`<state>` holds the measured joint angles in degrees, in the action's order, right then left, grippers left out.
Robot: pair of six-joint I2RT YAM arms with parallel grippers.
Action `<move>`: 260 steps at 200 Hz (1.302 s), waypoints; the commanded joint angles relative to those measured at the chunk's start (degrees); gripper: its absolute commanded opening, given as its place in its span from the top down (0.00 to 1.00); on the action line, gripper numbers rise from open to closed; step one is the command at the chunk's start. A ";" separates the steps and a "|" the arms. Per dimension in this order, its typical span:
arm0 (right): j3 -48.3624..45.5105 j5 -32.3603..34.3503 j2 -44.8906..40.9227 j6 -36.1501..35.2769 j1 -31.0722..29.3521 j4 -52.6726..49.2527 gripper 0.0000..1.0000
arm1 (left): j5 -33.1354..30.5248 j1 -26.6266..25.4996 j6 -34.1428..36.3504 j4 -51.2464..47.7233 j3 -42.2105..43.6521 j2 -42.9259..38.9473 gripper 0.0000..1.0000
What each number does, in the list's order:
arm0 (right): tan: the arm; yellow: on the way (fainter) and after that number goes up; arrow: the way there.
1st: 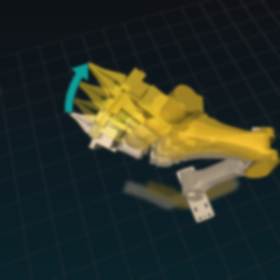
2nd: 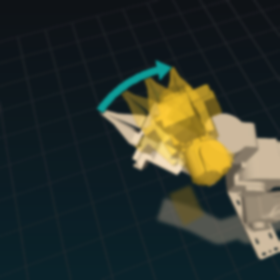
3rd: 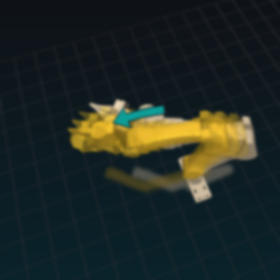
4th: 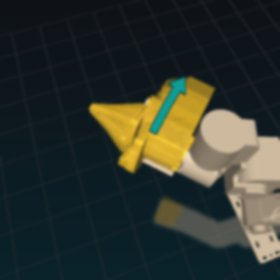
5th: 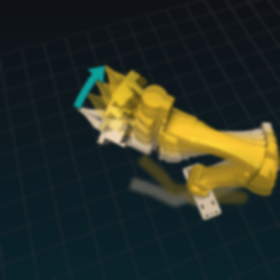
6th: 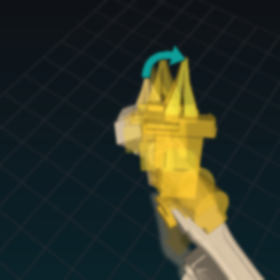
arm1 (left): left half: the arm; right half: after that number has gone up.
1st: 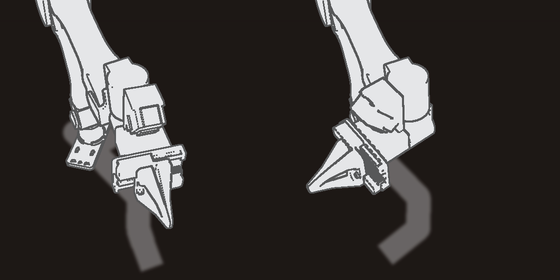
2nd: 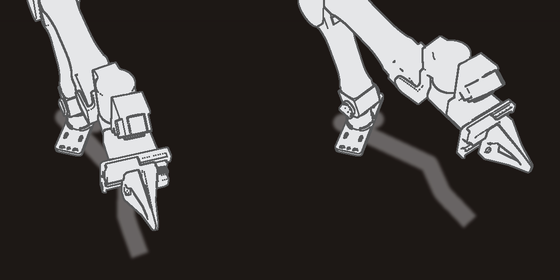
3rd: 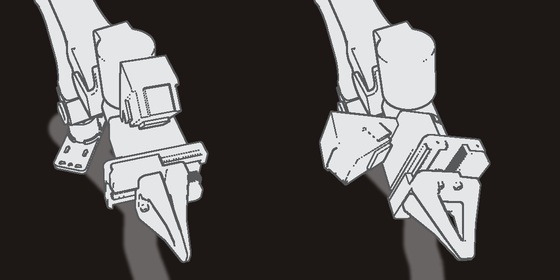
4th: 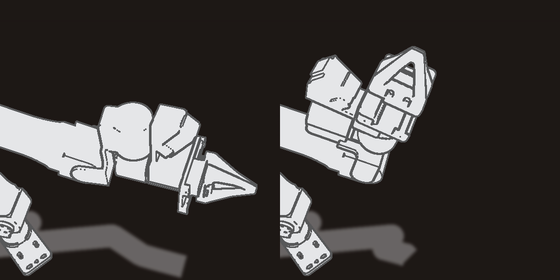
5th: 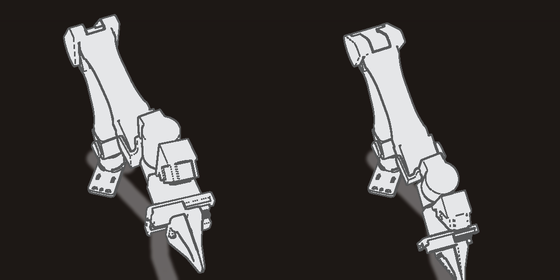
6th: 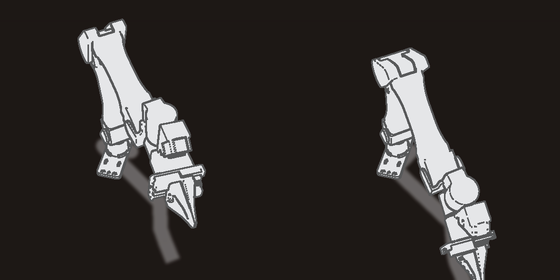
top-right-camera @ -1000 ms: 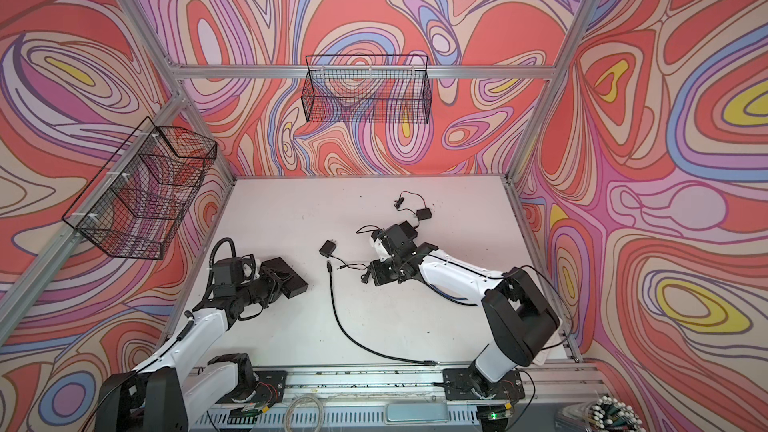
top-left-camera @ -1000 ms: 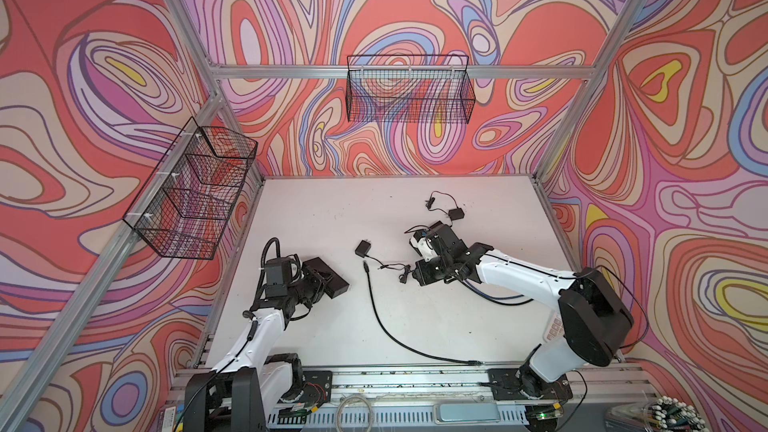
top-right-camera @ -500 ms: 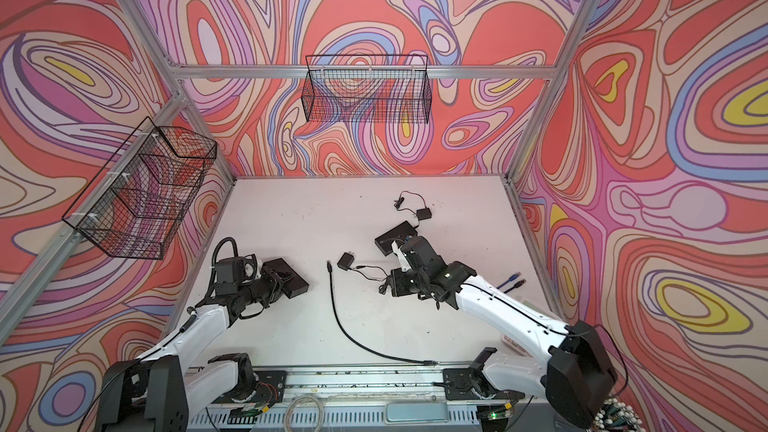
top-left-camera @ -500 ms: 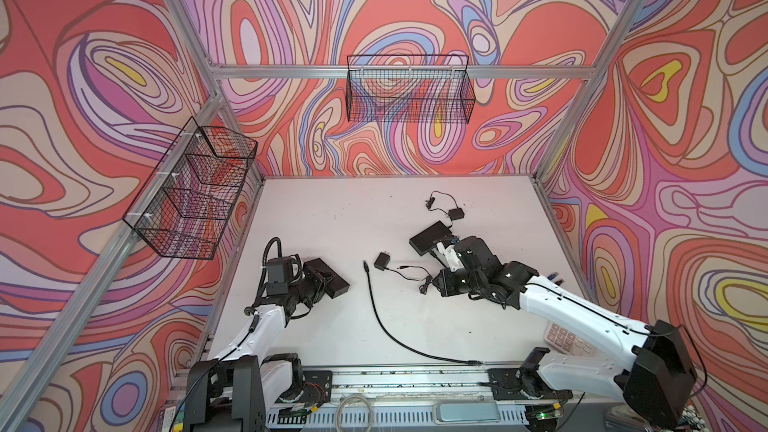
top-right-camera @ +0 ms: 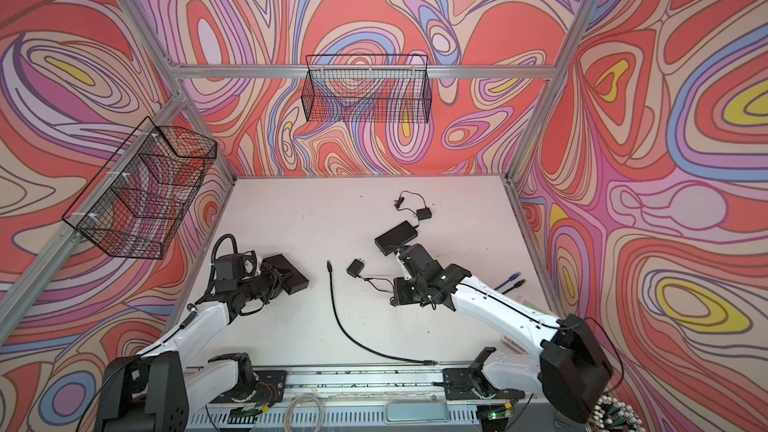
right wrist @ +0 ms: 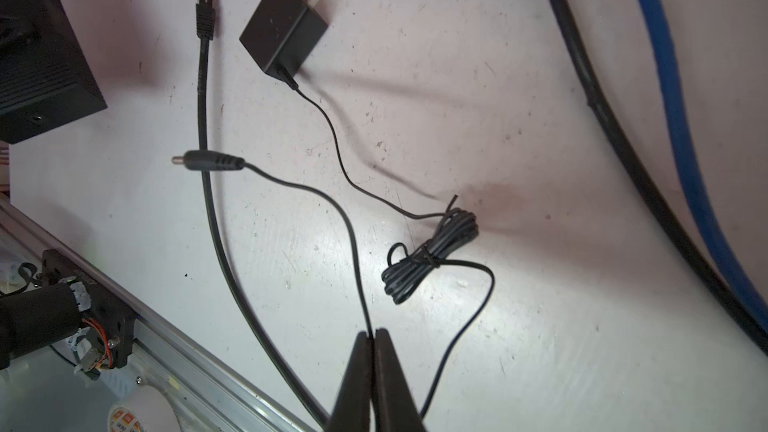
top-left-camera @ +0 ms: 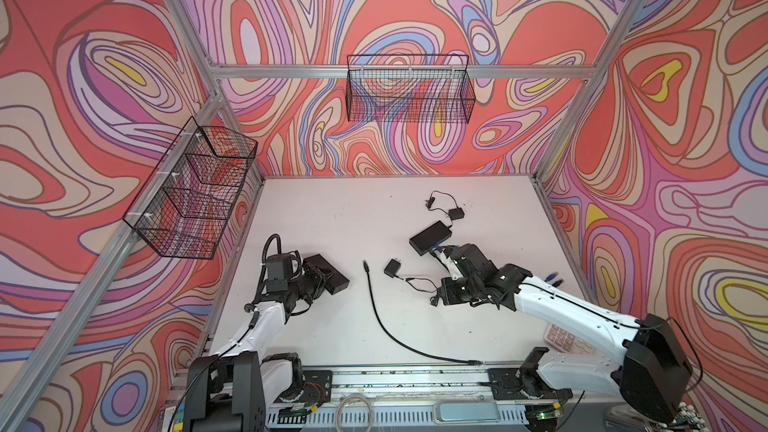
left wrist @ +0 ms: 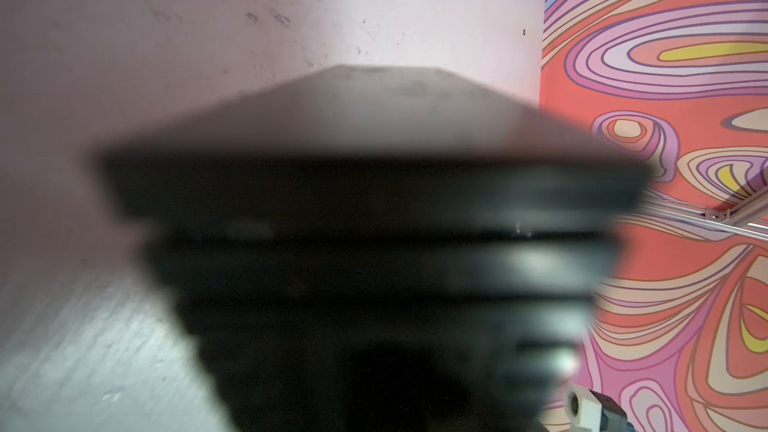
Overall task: Insert the plug into the switch port
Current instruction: 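Move the right gripper along the thin power cord toward its barrel plug, then position the open right gripper over the thin barrel plug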
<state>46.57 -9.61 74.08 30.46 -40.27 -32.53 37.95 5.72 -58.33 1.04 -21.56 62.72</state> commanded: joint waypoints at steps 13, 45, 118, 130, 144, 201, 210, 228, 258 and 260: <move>5.81 -2.10 8.13 -3.14 -1.72 6.13 1.00 | 0.10 0.44 0.51 -0.51 -0.86 -2.15 0.78; 9.75 -4.38 14.99 -3.98 -3.07 9.35 1.00 | 0.14 0.44 0.38 -0.22 -0.71 -2.09 0.78; 15.46 -5.95 26.19 -4.75 -5.28 12.99 1.00 | -0.08 0.39 0.12 0.09 -0.21 -2.60 0.78; 15.49 -5.96 27.07 -4.53 -5.59 13.51 1.00 | -0.12 0.42 0.02 0.07 -0.08 -2.74 0.78; 15.48 -5.80 28.57 -4.17 -5.83 14.19 1.00 | -0.03 0.44 0.06 0.02 0.00 -2.94 0.78; 15.40 -5.77 31.19 -3.12 -6.19 15.83 1.00 | -0.14 0.44 0.22 -0.22 0.12 -3.06 0.78; 15.38 -5.82 31.32 -3.08 -6.23 15.97 1.00 | -0.12 0.44 0.14 -0.33 0.12 -3.04 0.78; 15.33 -5.85 31.50 -2.94 -6.30 16.01 1.00 | -0.15 0.44 0.22 -0.25 0.21 -3.06 0.78; 15.49 -5.53 30.75 -3.13 -6.40 15.27 0.85 | -0.10 0.44 0.24 -0.33 0.35 -3.04 0.78; 15.48 -5.45 30.63 -3.13 -6.40 15.23 0.84 | -0.08 0.41 0.23 -0.33 0.37 -3.08 0.78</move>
<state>61.08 -15.09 104.71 27.09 -46.22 -17.47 37.87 5.72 -58.35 0.93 -21.54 60.82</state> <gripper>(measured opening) 0.105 0.276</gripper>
